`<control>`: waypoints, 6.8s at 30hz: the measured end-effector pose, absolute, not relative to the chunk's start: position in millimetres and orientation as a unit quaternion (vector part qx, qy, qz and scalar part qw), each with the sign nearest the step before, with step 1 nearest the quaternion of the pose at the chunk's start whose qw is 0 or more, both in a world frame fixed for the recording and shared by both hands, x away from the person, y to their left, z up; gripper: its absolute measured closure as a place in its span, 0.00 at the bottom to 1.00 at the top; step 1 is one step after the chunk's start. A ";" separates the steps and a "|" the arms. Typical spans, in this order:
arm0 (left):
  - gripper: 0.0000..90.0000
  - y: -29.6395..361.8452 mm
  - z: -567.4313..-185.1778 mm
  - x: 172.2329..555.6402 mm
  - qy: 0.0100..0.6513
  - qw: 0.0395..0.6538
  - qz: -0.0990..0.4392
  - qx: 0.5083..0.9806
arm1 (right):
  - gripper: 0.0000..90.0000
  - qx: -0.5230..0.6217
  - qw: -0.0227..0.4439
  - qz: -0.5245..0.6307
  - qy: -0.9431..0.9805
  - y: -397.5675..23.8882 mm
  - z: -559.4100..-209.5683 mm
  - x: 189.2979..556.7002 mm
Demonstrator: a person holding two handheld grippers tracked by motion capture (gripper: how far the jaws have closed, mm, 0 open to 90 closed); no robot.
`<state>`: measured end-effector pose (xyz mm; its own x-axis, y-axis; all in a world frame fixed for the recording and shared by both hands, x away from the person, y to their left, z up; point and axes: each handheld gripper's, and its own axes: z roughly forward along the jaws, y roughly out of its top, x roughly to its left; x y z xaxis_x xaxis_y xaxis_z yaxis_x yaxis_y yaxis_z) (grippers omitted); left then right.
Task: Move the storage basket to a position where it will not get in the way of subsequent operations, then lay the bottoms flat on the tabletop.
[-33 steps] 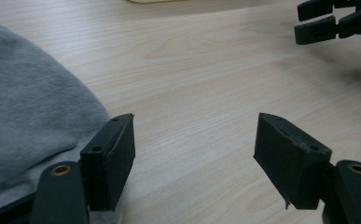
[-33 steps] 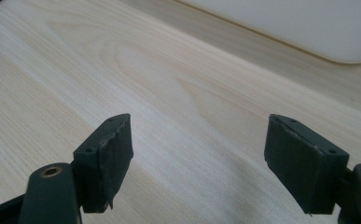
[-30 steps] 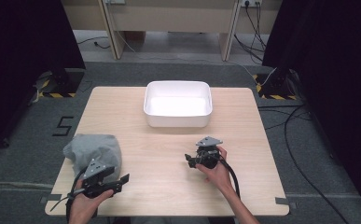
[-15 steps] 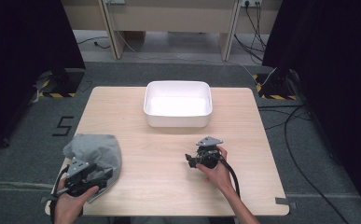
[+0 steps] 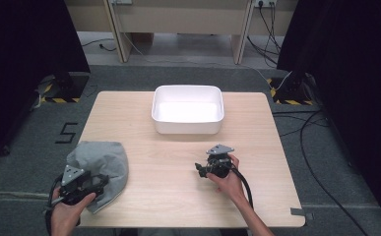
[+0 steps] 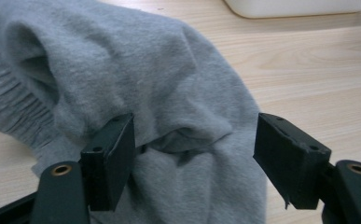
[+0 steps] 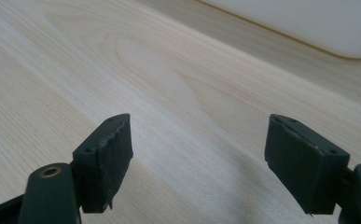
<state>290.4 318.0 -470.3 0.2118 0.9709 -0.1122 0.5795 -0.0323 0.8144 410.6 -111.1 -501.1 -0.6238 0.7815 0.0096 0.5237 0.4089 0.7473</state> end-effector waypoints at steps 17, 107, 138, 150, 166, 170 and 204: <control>0.36 313.9 -509.0 304.4 0.587 0.350 0.243 0.689 | 0.27 0.398 0.172 0.373 0.821 -110.7 -500.6 410.0; 0.34 303.5 -522.7 307.8 0.562 0.340 0.238 0.716 | 0.88 0.315 0.090 0.476 0.816 -46.8 -457.5 402.6; 0.34 257.4 -510.9 358.3 0.552 0.426 0.151 0.701 | 0.43 0.264 0.124 0.428 0.856 -49.4 -459.2 336.9; 0.35 241.7 -522.0 367.3 0.543 0.410 0.174 0.712 | 0.45 0.215 0.091 0.393 0.890 3.7 -501.2 316.6; 0.40 239.8 -523.3 365.5 0.529 0.360 0.234 0.732 | 0.88 0.232 0.124 0.468 0.843 -79.1 -454.1 317.0; 0.39 239.5 -523.3 365.0 0.529 0.360 0.234 0.732 | 0.88 0.260 0.148 0.484 0.822 -112.4 -435.8 321.4; 0.37 229.4 -514.6 347.2 0.515 0.385 0.192 0.741 | 0.47 0.336 0.178 0.408 0.830 -135.0 -425.9 331.3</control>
<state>347.2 229.4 -514.6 0.3956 0.9116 -0.1119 0.6156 -0.1728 0.7688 331.3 -135.0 -425.9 -0.7098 0.7040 -0.0216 0.4127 0.4405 0.7973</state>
